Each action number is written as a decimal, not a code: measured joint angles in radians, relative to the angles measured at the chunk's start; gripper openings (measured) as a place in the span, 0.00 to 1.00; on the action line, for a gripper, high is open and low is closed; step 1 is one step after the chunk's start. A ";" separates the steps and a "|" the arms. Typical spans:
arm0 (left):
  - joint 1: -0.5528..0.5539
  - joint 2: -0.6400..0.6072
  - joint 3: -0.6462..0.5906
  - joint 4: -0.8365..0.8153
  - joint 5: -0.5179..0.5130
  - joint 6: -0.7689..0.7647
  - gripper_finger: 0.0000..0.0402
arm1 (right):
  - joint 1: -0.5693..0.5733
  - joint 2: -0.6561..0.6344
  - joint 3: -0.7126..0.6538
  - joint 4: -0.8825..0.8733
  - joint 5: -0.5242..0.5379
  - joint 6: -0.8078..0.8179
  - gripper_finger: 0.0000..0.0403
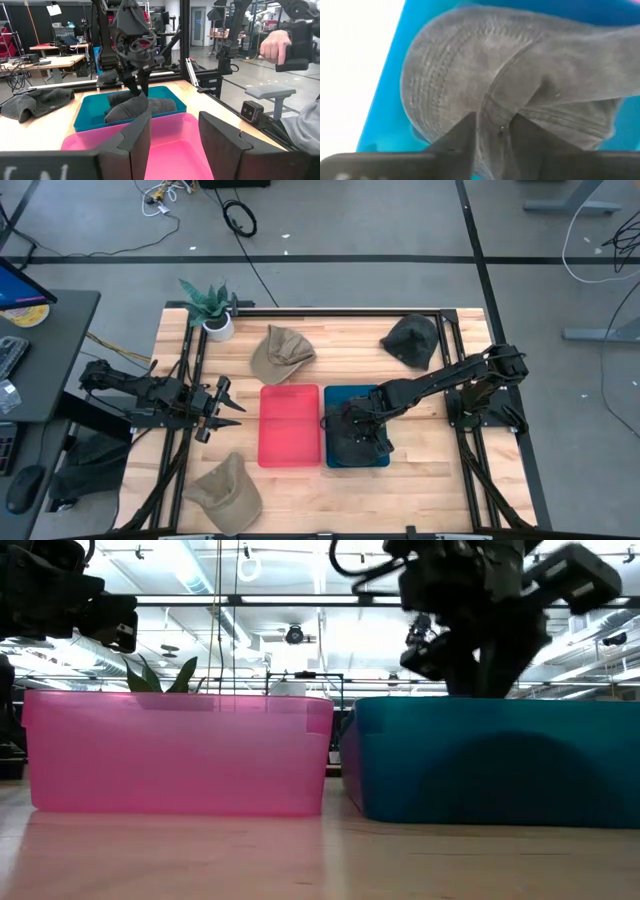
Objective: Pick & Place hat
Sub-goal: Put the left black cap into the blue bin, then put the black cap into the blue bin
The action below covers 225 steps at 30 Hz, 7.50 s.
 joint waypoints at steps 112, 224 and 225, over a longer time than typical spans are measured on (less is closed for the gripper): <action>0.000 0.000 0.000 0.000 0.000 0.000 0.42 | -1.031 -0.328 -0.329 -0.097 0.451 0.151 0.01; 0.000 0.000 0.000 0.000 0.000 0.000 0.42 | 0.010 -0.024 -0.175 0.537 0.179 0.337 0.39; 0.000 0.000 0.000 0.000 0.000 0.000 0.42 | 0.014 -0.002 -0.174 0.551 0.181 0.337 0.39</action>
